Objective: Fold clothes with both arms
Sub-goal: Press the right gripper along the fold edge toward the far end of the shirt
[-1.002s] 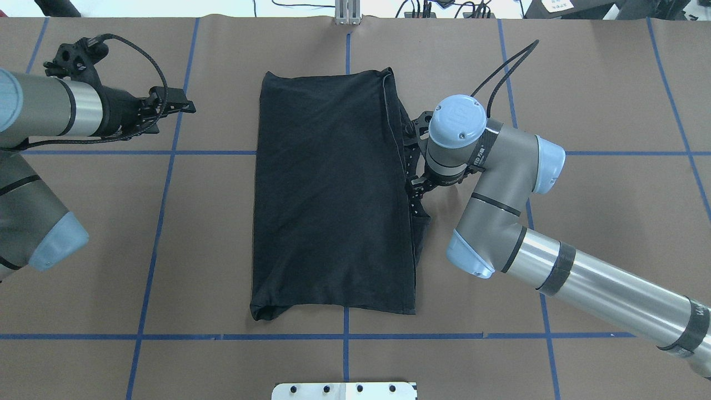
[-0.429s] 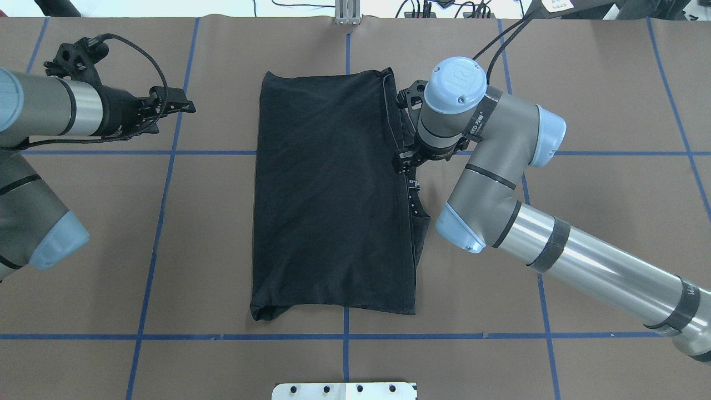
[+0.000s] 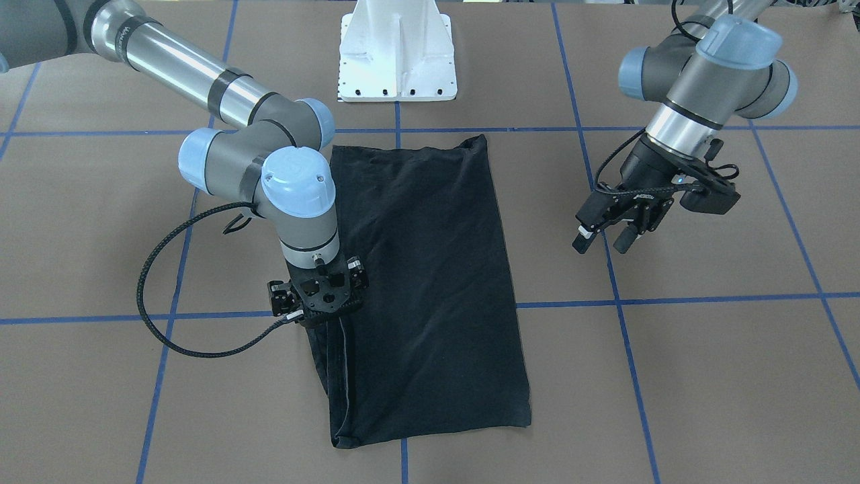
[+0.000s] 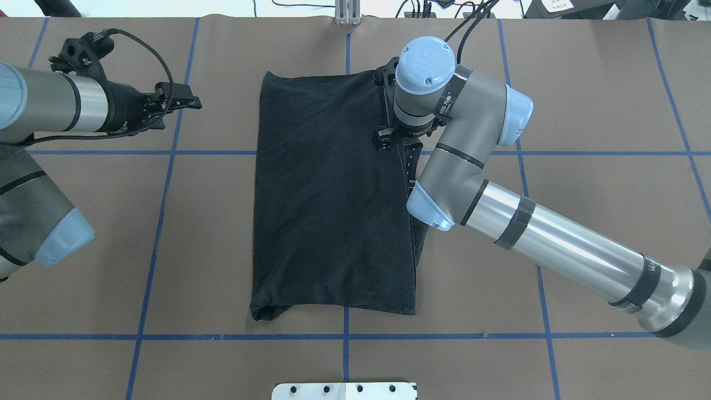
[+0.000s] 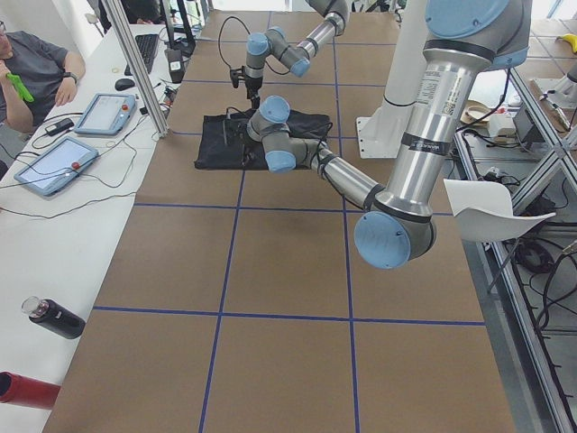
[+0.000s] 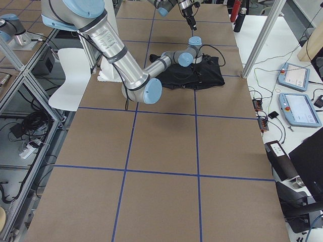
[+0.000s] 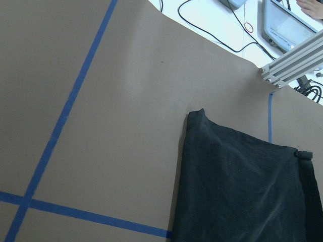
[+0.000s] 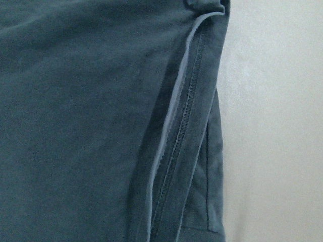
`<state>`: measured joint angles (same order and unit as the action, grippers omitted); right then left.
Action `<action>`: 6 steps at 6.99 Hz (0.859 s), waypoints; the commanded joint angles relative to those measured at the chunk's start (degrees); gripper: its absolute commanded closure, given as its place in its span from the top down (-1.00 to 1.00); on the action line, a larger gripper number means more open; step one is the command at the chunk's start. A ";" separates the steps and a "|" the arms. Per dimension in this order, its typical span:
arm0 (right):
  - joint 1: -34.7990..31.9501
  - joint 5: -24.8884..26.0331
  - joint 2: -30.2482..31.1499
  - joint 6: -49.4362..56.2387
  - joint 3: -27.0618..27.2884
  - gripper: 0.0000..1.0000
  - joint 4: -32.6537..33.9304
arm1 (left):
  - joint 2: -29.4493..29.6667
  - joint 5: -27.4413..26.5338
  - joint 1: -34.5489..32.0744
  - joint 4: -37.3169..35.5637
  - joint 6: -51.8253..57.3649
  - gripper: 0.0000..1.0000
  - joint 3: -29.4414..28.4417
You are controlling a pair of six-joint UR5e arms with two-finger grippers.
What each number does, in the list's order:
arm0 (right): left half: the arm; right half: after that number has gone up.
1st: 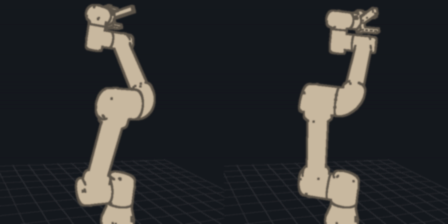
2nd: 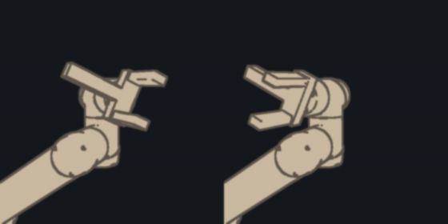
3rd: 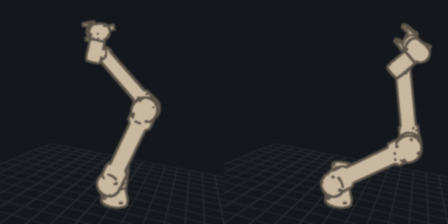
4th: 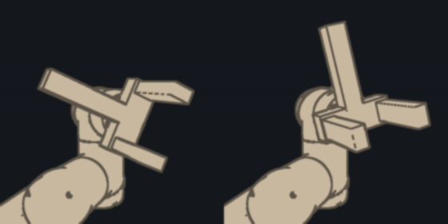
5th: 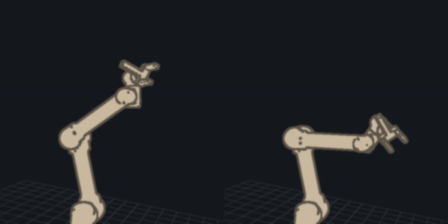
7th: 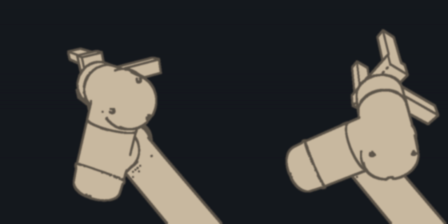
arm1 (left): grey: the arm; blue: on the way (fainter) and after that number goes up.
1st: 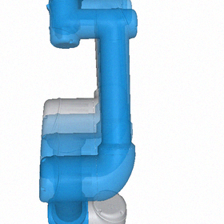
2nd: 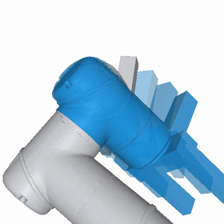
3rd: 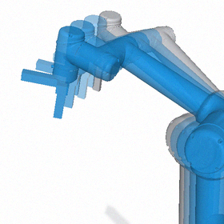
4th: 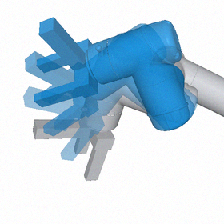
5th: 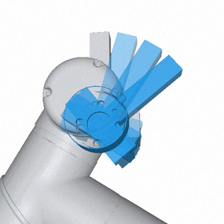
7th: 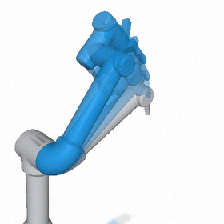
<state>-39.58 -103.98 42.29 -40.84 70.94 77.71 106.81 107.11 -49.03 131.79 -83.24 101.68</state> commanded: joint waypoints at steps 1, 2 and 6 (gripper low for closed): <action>0.03 0.88 -2.81 -0.46 -4.57 1.00 -3.96 | 0.24 -0.67 -0.01 0.22 0.10 1.00 0.62; 0.03 1.67 -5.35 -0.47 -7.63 1.00 -4.40 | 1.20 -0.76 -0.01 0.23 0.10 1.00 0.63; -1.11 2.03 -5.55 0.06 -11.43 1.00 -4.41 | 2.17 -0.76 0.16 0.14 0.01 1.00 0.54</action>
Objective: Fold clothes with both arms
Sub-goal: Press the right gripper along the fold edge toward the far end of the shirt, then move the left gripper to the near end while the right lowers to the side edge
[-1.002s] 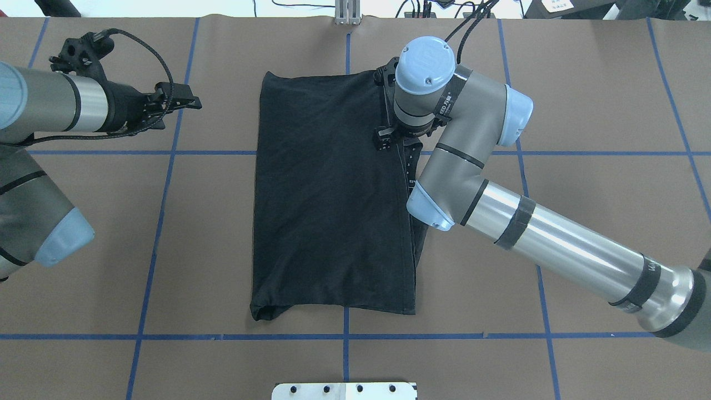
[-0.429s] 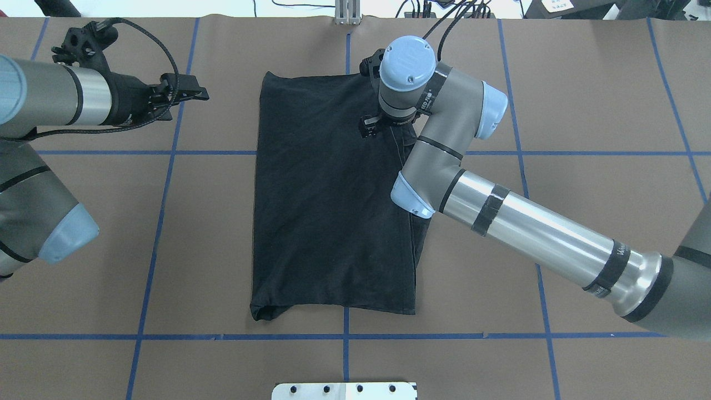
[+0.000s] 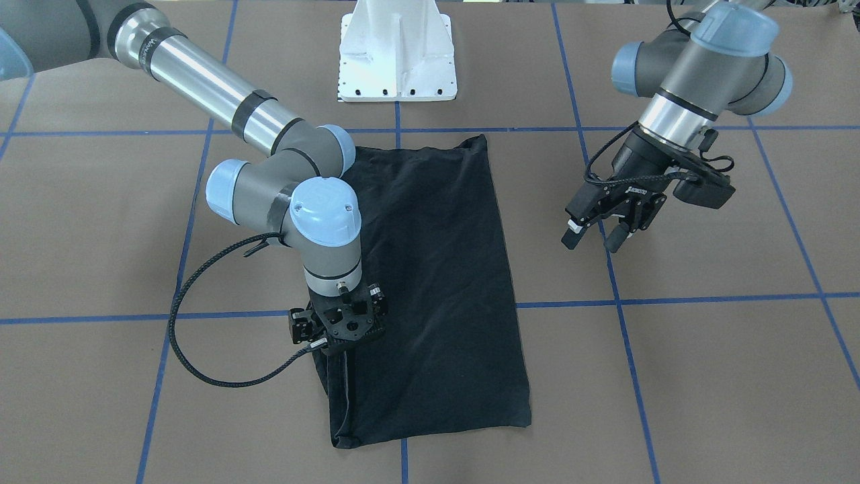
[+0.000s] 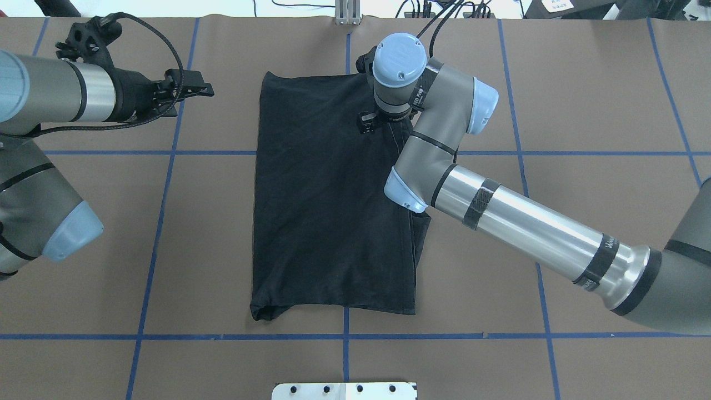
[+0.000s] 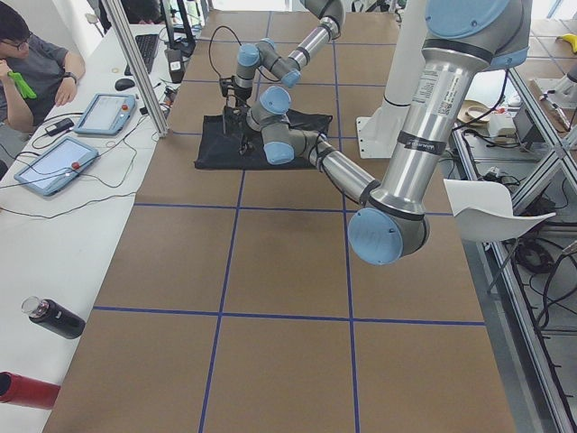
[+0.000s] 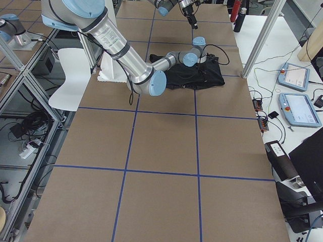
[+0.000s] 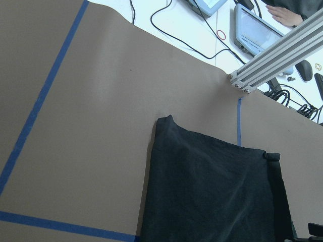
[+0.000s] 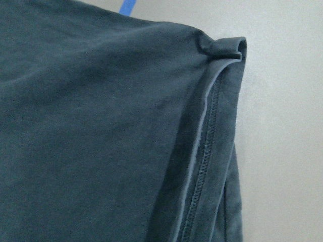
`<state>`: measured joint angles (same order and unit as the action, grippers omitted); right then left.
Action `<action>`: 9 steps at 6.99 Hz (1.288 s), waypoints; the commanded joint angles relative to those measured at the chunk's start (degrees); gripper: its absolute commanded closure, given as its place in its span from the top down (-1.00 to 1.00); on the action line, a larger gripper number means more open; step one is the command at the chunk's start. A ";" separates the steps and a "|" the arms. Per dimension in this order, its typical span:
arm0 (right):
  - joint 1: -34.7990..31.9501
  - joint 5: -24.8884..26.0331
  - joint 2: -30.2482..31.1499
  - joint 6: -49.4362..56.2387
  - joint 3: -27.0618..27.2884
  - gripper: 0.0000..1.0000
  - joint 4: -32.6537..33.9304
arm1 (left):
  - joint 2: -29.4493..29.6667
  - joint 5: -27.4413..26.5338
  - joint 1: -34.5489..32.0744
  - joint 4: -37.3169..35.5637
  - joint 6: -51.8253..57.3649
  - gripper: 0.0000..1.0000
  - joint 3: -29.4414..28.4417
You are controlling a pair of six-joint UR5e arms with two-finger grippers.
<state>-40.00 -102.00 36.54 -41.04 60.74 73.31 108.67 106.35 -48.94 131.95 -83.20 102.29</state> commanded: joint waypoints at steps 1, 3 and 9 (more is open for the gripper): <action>-2.00 -0.13 0.55 1.57 -2.20 1.00 -0.01 | 0.75 0.00 0.07 -0.03 -0.12 1.00 -0.07; -3.32 -0.74 2.13 3.60 -2.21 1.00 -0.01 | 1.37 0.00 0.16 -0.03 -0.12 1.00 0.02; -5.09 -11.10 7.71 -1.11 17.12 1.00 9.18 | -1.50 4.45 0.69 0.23 -5.26 1.00 5.18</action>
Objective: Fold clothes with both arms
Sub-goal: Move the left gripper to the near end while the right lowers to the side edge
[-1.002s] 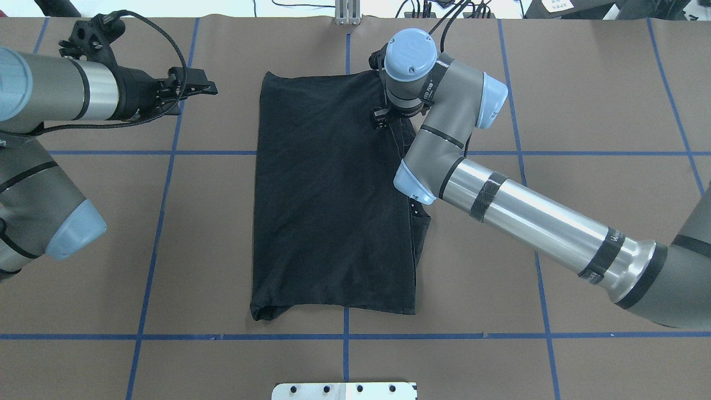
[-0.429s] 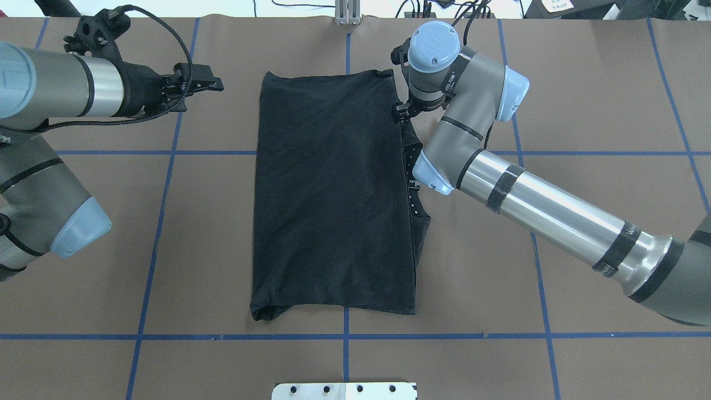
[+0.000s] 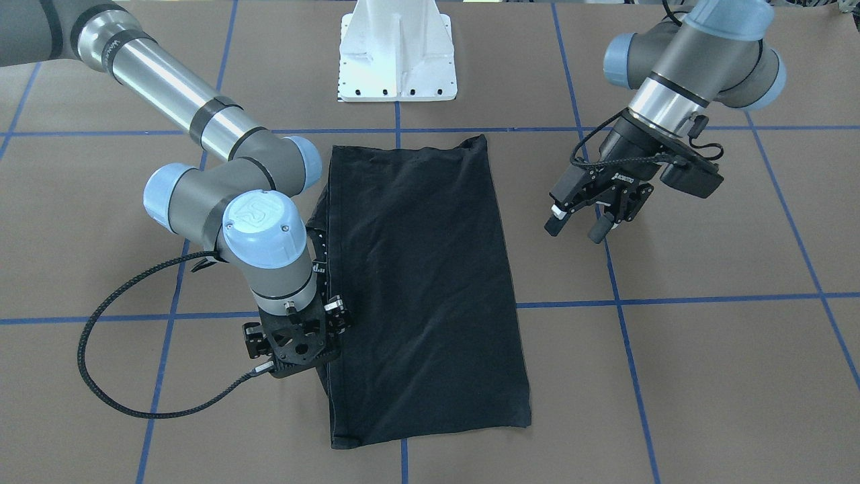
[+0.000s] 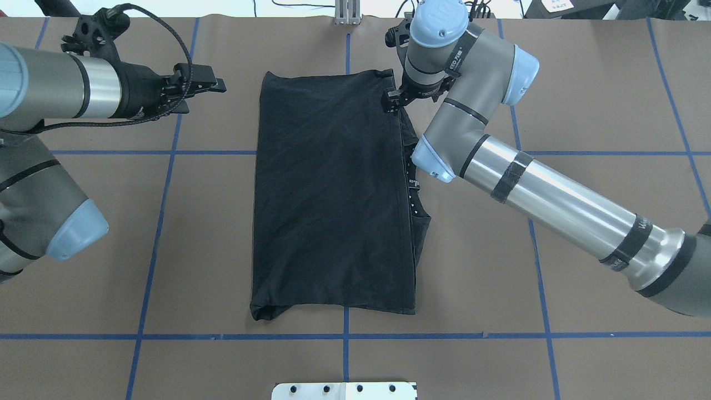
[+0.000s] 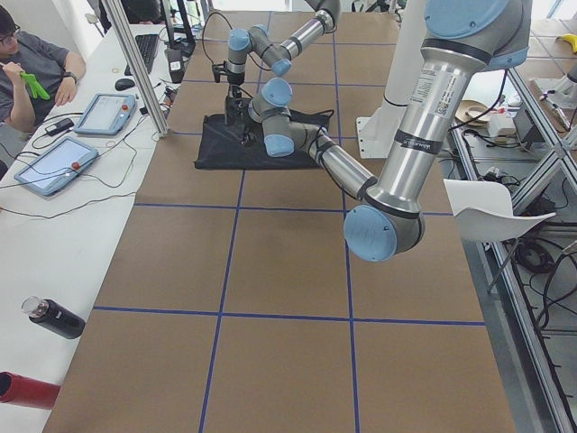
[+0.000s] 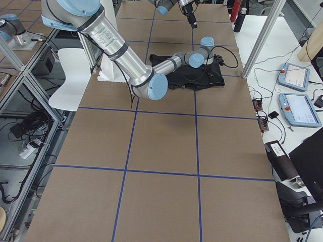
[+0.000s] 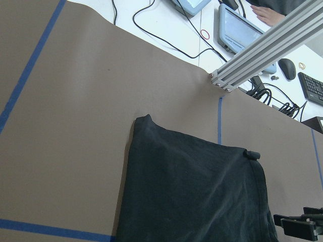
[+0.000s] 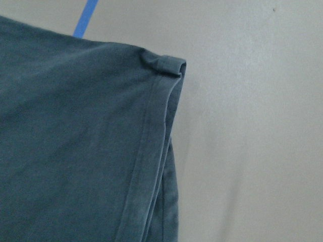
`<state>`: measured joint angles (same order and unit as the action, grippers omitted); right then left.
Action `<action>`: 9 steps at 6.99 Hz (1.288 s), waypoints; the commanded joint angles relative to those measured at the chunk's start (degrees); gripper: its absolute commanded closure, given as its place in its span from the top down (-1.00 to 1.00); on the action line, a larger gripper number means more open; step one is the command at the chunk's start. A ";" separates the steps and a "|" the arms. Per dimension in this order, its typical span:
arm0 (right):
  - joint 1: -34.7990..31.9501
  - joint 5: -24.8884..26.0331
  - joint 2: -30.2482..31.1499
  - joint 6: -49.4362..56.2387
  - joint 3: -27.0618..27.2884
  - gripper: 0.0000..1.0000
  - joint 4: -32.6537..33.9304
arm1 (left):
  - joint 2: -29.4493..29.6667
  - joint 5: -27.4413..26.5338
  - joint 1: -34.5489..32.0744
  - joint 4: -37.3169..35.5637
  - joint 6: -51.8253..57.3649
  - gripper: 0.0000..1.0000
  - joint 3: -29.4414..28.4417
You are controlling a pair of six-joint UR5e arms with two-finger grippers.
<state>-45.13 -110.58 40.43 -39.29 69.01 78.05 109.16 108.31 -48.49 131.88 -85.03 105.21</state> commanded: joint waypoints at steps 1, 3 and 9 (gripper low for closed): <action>1.09 -7.23 7.78 -9.33 15.65 1.00 4.66 | -2.89 2.35 3.37 0.22 -7.57 1.00 5.58; 3.81 -9.65 15.07 -15.70 26.65 1.00 4.48 | -3.95 -5.23 14.49 2.05 -18.80 1.00 6.67; 10.67 -10.09 23.80 -29.08 39.69 1.00 3.69 | -11.85 -16.02 29.22 7.85 -26.76 1.00 6.67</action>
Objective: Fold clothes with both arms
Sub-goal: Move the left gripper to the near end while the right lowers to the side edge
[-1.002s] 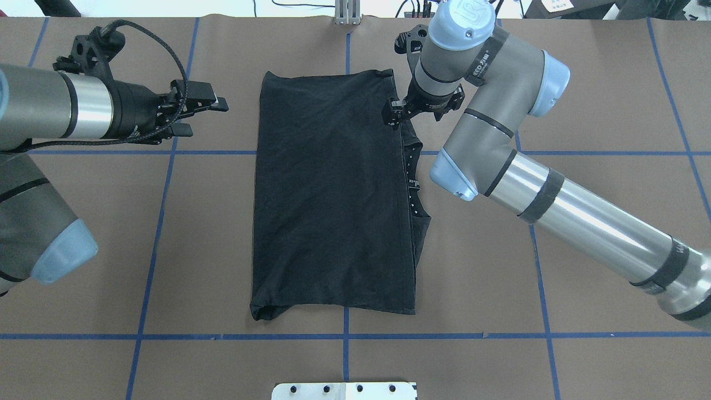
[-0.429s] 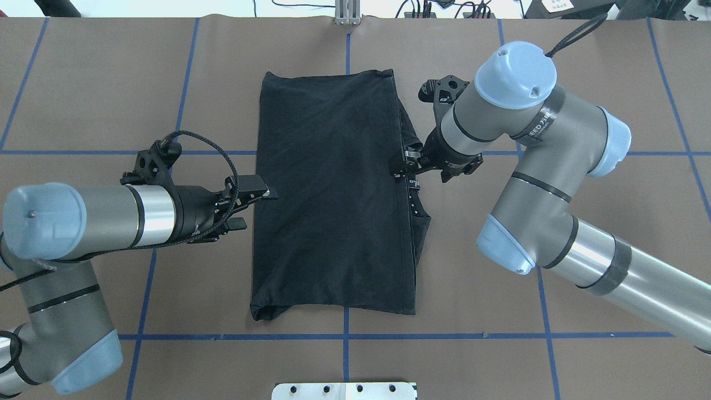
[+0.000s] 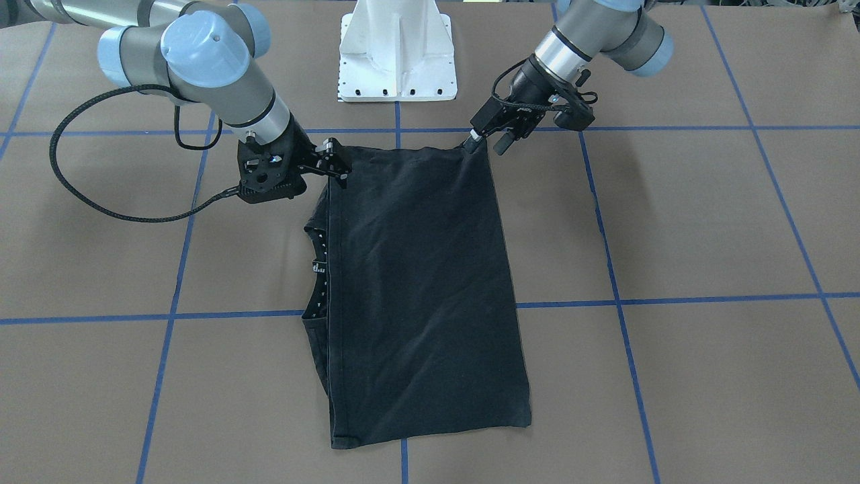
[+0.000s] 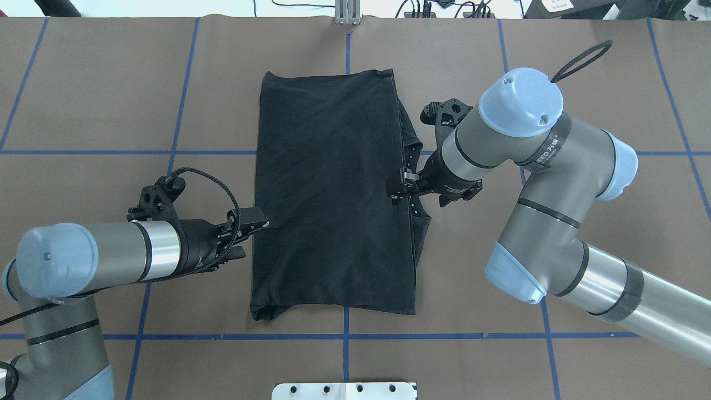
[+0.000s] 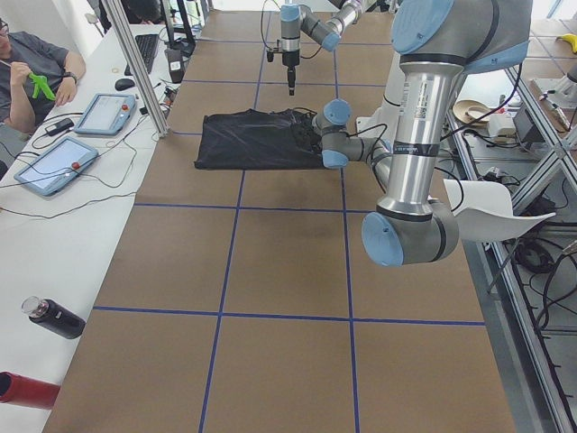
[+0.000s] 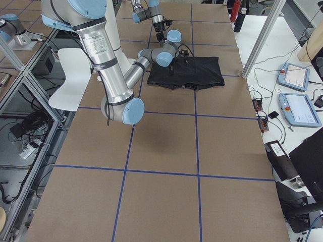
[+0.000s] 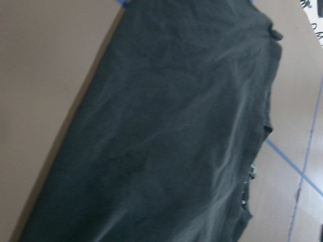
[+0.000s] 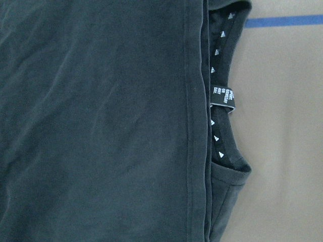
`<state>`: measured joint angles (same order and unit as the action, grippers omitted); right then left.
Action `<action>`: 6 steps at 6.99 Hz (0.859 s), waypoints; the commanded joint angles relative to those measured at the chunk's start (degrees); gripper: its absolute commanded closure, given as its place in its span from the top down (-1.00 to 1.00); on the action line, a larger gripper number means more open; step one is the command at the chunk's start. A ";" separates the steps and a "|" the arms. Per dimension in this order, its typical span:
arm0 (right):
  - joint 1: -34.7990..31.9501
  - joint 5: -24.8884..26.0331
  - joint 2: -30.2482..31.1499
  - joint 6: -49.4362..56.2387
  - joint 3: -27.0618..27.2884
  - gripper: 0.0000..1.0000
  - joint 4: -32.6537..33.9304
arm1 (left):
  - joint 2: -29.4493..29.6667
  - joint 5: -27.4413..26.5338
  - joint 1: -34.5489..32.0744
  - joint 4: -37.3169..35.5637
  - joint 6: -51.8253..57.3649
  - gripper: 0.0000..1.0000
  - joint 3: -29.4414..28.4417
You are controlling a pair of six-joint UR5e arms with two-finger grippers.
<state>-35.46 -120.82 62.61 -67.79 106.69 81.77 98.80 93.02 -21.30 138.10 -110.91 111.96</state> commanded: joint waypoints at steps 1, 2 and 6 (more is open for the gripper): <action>1.96 0.58 2.25 -0.59 2.55 1.00 -0.12 | -3.33 -0.74 2.49 4.51 -0.89 1.00 -0.16; 4.15 3.02 2.34 -1.81 2.82 1.00 -0.04 | -4.74 -0.83 2.75 6.54 -0.98 1.00 -0.77; 5.49 3.84 2.43 -2.70 3.17 1.00 -0.03 | -2.22 -4.61 9.35 6.13 -3.18 1.00 -5.41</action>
<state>-30.03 -116.97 65.00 -70.45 109.69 81.74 95.24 88.92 -12.92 144.31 -113.94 108.50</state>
